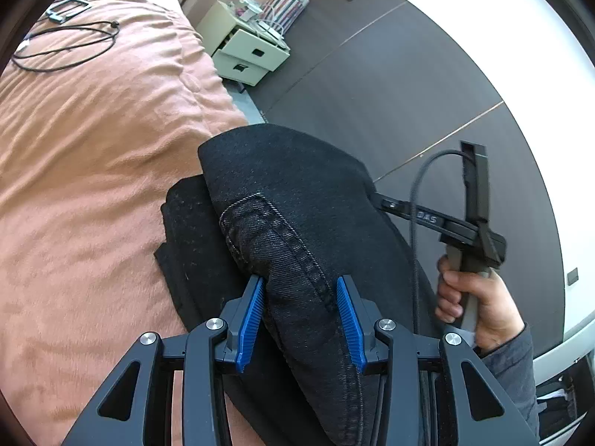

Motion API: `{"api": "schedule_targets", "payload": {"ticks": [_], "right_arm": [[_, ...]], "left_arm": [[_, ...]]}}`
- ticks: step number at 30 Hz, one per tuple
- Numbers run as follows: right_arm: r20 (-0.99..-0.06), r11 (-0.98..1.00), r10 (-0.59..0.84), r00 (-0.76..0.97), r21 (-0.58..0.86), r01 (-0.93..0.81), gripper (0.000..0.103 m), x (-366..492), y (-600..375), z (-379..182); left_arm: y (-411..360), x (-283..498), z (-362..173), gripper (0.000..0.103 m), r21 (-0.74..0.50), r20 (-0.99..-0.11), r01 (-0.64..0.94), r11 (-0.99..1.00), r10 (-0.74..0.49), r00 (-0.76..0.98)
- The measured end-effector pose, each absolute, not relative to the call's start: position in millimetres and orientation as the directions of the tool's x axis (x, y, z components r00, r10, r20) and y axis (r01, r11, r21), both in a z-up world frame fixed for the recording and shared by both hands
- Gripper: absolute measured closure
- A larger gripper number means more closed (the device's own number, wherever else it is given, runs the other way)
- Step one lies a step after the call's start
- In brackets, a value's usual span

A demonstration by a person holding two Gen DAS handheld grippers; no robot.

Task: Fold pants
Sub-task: 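Lower the folded pants onto the black garment stack with both tools, then open both tools and pull them back from the stack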

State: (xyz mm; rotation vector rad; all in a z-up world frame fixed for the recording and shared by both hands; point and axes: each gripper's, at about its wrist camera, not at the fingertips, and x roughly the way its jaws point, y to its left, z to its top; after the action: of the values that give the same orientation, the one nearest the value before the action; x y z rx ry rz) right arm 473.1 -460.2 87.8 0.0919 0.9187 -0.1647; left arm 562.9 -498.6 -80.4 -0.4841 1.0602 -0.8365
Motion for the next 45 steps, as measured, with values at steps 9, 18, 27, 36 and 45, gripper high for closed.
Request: {"api": "schedule_targets", "payload": {"ticks": [9, 18, 27, 36, 45], "right_arm": [[-0.818, 0.990, -0.078, 0.570, 0.003, 0.140, 0.090, 426, -462, 100], [-0.828, 0.990, -0.088, 0.554, -0.011, 0.140, 0.090, 370, -475, 108], [-0.833, 0.992, -0.084, 0.547, -0.016, 0.127, 0.090, 331, -477, 105], [-0.842, 0.990, -0.110, 0.528, -0.048, 0.130, 0.090, 298, -462, 103], [-0.784, 0.991, -0.111, 0.610, -0.043, 0.126, 0.057, 254, -430, 141]], "left_arm": [[-495, 537, -79, 0.061, -0.706, -0.581, 0.335, 0.624, -0.781, 0.228], [-501, 497, -87, 0.061, -0.725, -0.579, 0.334, 0.602, -0.796, 0.178], [-502, 462, -85, 0.061, -0.718, -0.596, 0.339, 0.608, -0.789, 0.151], [-498, 433, -65, 0.061, -0.685, -0.616, 0.381, 0.620, -0.773, 0.150], [-481, 401, -22, 0.058, -0.604, -0.637, 0.456, 0.653, -0.740, 0.216]]}}
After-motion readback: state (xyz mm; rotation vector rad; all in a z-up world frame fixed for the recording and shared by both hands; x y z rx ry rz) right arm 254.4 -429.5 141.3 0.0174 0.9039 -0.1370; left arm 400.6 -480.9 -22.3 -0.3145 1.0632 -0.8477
